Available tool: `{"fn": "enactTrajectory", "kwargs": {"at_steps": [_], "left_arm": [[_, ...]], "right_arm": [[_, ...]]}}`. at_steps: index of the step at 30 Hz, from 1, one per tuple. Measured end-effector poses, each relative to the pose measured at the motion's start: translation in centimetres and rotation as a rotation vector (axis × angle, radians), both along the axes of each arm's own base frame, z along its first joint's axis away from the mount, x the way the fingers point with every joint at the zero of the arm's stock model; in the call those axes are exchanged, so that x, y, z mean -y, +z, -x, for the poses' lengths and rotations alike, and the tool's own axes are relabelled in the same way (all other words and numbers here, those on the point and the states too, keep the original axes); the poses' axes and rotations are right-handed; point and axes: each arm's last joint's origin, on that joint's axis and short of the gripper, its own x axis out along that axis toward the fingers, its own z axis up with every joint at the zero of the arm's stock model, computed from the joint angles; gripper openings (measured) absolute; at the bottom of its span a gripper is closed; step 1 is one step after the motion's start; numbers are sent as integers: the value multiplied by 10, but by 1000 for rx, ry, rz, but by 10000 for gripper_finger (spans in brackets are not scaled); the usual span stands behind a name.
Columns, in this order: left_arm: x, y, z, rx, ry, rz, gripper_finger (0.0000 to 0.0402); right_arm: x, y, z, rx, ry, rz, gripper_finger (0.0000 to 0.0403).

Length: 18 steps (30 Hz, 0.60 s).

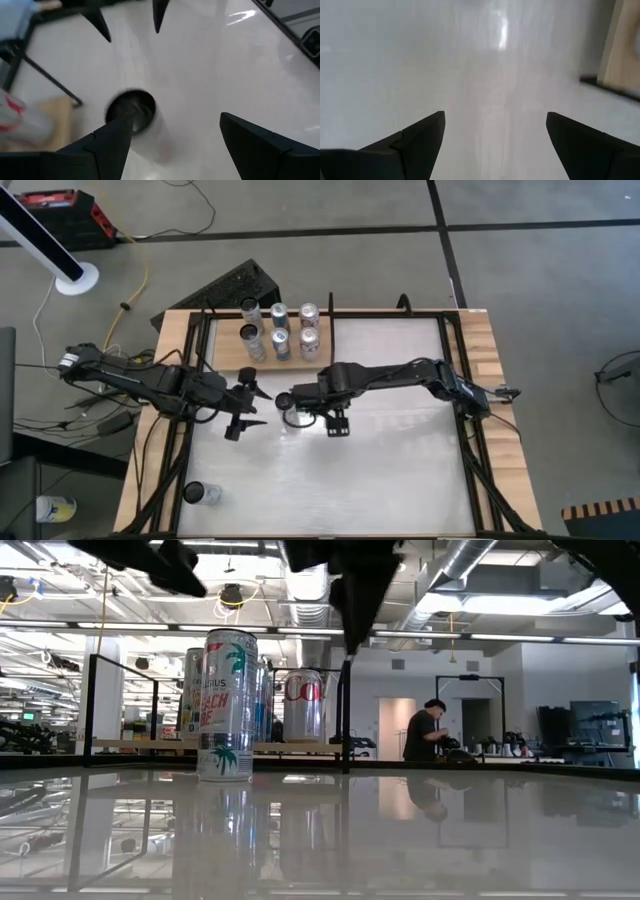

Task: Place canned beverage on shelf
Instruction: Put the right red soda can on the shelf

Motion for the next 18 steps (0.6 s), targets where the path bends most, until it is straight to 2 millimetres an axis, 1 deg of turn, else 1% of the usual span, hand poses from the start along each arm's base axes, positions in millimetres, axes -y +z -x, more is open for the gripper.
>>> {"fn": "enactTrajectory", "kwargs": {"at_steps": [2,4,7,10,14,18], "left_arm": [[-3,1,-5,24,-6,-40,283],[-7,0,-12,40,-15,-64,283],[-16,-4,-22,41,-62,-56,283],[-28,-6,-28,44,-115,-26,283],[-43,-9,-32,46,-169,7,283],[-54,-10,-35,51,-186,44,283]], "right_arm": [[-6,4,6,2,-10,4,373],[-12,13,18,17,2,0,373],[-22,23,46,9,-24,49,373],[-29,26,76,46,-82,99,373],[-36,24,117,194,-148,94,373],[-40,8,148,338,-171,22,373]]}}
